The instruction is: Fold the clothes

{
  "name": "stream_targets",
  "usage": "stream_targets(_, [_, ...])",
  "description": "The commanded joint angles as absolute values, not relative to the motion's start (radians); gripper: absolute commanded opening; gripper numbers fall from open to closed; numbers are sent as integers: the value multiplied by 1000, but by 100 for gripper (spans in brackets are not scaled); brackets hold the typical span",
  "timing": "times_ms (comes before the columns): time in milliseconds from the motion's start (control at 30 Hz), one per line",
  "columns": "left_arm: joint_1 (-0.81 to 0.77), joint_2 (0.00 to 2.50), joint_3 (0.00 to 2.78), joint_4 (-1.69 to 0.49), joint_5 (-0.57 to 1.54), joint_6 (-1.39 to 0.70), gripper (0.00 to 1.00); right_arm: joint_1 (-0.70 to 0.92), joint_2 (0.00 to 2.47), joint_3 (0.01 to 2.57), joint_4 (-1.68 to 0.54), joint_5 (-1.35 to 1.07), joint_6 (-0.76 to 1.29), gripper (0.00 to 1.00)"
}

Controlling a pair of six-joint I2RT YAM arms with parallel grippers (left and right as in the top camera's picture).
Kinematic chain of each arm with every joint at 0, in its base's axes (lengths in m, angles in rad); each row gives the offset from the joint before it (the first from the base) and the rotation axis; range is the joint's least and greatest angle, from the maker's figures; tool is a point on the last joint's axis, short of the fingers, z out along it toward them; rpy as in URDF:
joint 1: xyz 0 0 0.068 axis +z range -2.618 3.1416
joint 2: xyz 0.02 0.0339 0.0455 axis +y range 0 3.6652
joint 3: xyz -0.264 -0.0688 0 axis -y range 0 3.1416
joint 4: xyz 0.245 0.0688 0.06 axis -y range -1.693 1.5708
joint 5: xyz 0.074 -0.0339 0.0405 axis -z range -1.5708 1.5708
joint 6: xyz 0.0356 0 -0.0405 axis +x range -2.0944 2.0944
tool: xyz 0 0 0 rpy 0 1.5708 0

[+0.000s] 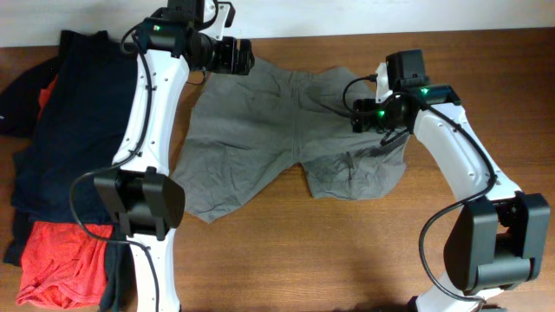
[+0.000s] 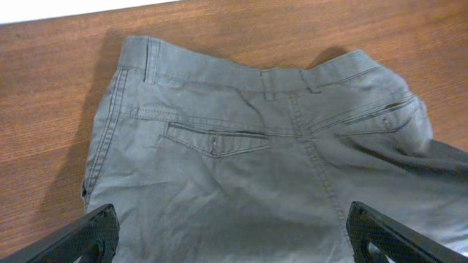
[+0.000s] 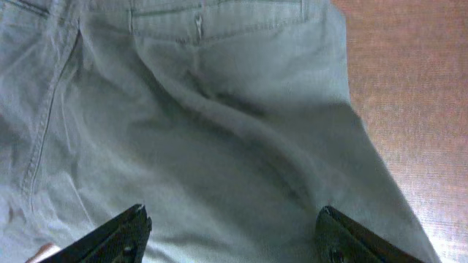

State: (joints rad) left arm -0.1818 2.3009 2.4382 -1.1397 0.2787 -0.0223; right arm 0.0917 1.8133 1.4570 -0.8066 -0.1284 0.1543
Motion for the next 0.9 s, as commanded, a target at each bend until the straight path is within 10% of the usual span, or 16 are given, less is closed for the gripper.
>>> stream_targets(0, [-174,2354,2435,-1138,261,-6,99,93,1842,1470,-873,-128,187,77])
stream_targets(400, [-173,2373,2436,-1139,261,-6,99,110,1853,1364,-945,-255,200,73])
stream_targets(867, [-174,2373,2436,-1157,262,-6,99,-7,1869,1496,-543,-225,218,72])
